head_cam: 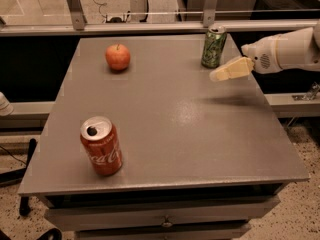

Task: Knock green can over

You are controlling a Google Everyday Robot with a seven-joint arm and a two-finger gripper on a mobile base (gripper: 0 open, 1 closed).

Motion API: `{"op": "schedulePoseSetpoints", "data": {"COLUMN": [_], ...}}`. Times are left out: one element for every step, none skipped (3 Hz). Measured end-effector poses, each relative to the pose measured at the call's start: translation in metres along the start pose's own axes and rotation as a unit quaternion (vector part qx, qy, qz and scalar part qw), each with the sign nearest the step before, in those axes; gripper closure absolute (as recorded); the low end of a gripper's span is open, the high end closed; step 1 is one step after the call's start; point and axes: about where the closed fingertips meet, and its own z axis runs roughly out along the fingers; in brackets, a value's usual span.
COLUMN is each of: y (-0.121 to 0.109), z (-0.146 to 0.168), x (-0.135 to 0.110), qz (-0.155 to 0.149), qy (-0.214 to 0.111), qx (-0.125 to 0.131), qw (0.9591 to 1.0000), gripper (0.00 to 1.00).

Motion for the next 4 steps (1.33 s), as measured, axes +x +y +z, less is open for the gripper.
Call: {"op": "schedulePoseSetpoints", "data": {"y": [-0.013, -0.018, -0.009, 0.002], "z": [0.022, 0.036, 0.045, 0.052], "x": [-0.013, -0.029, -0.038, -0.042], "qz": [0.017, 0.002, -0.026, -0.045], "qy": [-0.086, -0.157, -0.204, -0.227], "qx": [-0.031, -0.066, -0.109, -0.143], "qw": [0.9956, 0.9853, 0.9726, 0.9623], "gripper": [0.0, 0.0, 0.0, 0.0]}}
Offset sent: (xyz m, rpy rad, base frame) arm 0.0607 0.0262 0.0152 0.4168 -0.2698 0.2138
